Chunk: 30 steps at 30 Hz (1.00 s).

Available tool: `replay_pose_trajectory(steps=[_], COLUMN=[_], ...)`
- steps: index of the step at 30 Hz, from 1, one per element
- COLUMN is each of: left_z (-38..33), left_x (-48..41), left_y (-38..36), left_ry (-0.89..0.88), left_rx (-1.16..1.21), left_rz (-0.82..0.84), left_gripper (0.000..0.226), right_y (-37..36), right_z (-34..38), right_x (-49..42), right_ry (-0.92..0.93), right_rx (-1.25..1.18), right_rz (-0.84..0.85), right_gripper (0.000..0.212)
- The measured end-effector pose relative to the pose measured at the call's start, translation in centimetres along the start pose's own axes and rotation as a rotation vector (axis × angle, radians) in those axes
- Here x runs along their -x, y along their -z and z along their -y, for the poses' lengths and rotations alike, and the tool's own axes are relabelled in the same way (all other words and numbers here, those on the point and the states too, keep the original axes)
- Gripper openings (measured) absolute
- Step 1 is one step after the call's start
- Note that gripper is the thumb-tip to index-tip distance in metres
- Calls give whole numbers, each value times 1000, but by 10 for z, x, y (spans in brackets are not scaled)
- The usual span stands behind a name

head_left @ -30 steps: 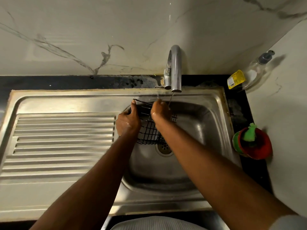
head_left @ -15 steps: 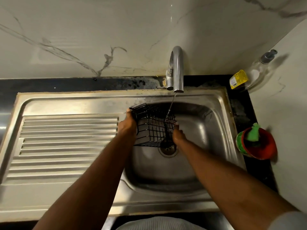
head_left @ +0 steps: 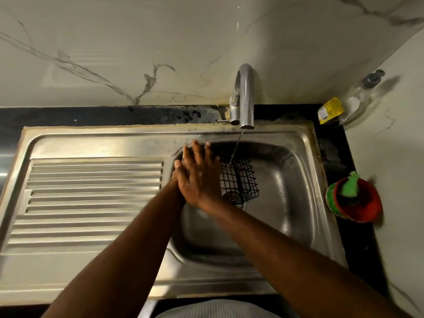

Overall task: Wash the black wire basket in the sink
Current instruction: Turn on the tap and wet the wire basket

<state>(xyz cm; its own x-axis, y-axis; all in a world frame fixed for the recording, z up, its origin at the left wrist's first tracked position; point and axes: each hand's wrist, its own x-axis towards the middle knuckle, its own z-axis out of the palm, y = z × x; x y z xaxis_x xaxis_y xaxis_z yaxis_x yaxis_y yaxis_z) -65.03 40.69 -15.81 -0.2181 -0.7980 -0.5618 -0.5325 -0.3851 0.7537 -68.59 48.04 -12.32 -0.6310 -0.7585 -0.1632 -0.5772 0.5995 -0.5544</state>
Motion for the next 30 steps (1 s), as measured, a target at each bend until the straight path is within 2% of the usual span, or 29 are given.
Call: replay_pose_trajectory(steps=[1, 2, 3, 4, 6, 9, 11, 12, 16, 18, 20, 22, 23, 25, 27, 30], left_z=[-10, -14, -12, -23, -31, -35, -36, -38, -33, -36, -42, -48, -51, -55, -55, -54], left_x=[-4, 10, 15, 17, 16, 30, 33, 35, 33, 30, 25, 18, 17, 14, 11, 13], left_y=[-8, -12, -3, 7, 6, -2, -5, -6, -17, -19, -23, -27, -29, -34, -38, -38], left_ry=[114, 268, 170, 121, 140, 81, 63, 61, 103, 113, 127, 176, 192, 188, 166, 184], left_rx=[144, 346, 269, 248, 293, 182, 202, 208, 182, 192, 228, 269, 269, 252, 264, 301], left_rz=[102, 389, 469, 481, 497, 552, 555, 550, 509, 511, 498, 480, 473, 489, 495, 503], left_gripper=[58, 49, 42, 34, 30, 30, 32, 35, 43, 47, 51, 56, 52, 48, 54, 51], right_y=[3, 7, 11, 15, 20, 31, 35, 36, 30, 32, 29, 23, 21, 28, 39, 51], right_z=[-1, -5, -10, -16, -37, -78, -90, -89, -79, -74, -64, -53, -49, -46, -46, -44], right_x=[-3, -8, -13, -18, -30, -39, -35, -31, -12, 0, 14, 26, 27, 24, 16, 0], right_ry=[70, 104, 124, 136, 99, -82, -192, -210, -229, -190, -25, 174, 200, 136, 67, 18], right_rx=[52, 77, 85, 61, -95, -406, -538, -536, -276, -232, -86, 193, 266, 259, 193, 125], right_rz=[-14, -31, -60, -99, -136, -81, -45, -44, -70, -94, -152, -158, -162, -180, -189, -175], right_gripper=[74, 73, 73, 72, 69, 68, 68, 67, 69, 71, 70, 74, 76, 79, 83, 78])
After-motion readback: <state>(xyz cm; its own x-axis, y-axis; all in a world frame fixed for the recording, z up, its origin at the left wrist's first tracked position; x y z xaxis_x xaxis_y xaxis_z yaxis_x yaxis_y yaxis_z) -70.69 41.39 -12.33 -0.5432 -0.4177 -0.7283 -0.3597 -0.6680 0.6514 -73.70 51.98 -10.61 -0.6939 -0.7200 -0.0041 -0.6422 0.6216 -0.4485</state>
